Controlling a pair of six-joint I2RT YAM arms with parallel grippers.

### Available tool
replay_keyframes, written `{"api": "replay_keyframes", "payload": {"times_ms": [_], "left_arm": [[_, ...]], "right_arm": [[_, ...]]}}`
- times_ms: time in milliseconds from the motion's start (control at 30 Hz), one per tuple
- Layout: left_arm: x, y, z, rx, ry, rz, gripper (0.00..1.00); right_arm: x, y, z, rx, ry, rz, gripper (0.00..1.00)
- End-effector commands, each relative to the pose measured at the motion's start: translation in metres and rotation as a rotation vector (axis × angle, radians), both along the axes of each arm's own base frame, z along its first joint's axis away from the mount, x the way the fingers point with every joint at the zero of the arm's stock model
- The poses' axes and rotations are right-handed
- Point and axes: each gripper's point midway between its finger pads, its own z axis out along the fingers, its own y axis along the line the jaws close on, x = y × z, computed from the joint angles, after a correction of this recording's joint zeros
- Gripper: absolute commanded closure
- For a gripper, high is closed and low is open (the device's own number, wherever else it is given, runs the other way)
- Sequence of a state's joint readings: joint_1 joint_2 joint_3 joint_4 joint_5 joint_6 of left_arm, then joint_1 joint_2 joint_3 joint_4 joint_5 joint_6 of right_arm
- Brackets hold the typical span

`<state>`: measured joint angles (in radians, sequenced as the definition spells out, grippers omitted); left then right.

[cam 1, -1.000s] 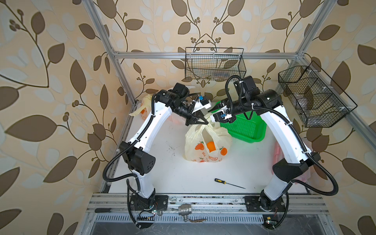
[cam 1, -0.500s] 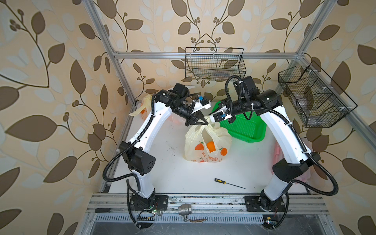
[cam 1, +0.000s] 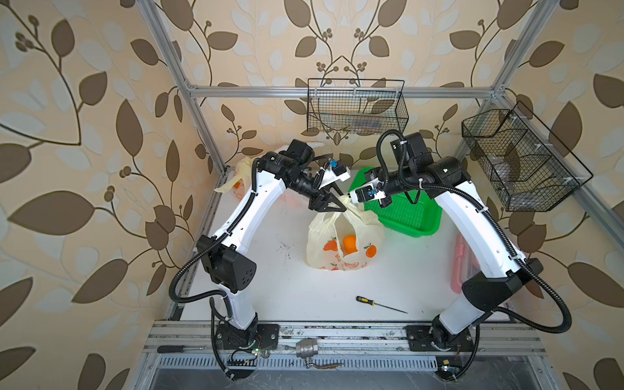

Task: Place the oranges into plastic bags & tie knots
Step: Tie the plastic bag at the center of the board.

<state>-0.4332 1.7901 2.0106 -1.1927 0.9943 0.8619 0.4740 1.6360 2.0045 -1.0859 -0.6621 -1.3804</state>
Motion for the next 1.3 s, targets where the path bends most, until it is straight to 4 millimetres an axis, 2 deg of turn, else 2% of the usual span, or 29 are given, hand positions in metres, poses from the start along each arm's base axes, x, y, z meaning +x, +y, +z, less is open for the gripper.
{"api": "replay_keyframes", "payload": {"times_ms": [0, 67, 200, 333, 467, 733, 1000, 1267], "left_arm": [[-0.010, -0.002, 0.026, -0.069, -0.064, 0.005, 0.52], [-0.008, -0.002, 0.026, -0.078, -0.070, 0.015, 0.51], [-0.008, -0.002, 0.028, -0.087, -0.075, 0.032, 0.42], [-0.008, -0.002, 0.026, -0.088, -0.066, 0.040, 0.41], [-0.009, -0.001, 0.026, -0.089, -0.059, 0.047, 0.41], [-0.015, 0.001, 0.028, -0.101, -0.058, 0.058, 0.40], [-0.009, -0.004, 0.038, -0.148, -0.063, 0.085, 0.27], [-0.001, -0.010, 0.047, -0.205, -0.093, 0.125, 0.21]], "right_arm": [[-0.009, 0.000, 0.017, 0.106, 0.054, -0.047, 1.00], [-0.010, -0.002, 0.014, 0.135, 0.087, -0.087, 1.00], [-0.017, -0.005, 0.002, 0.167, 0.154, -0.139, 1.00], [-0.022, -0.003, -0.004, 0.199, 0.230, -0.186, 1.00], [-0.018, 0.002, -0.002, 0.243, 0.317, -0.267, 1.00], [-0.022, 0.002, -0.007, 0.266, 0.431, -0.309, 1.00], [-0.025, -0.006, -0.013, 0.272, 0.510, -0.360, 1.00], [-0.029, -0.013, -0.008, 0.307, 0.574, -0.398, 1.00]]}}
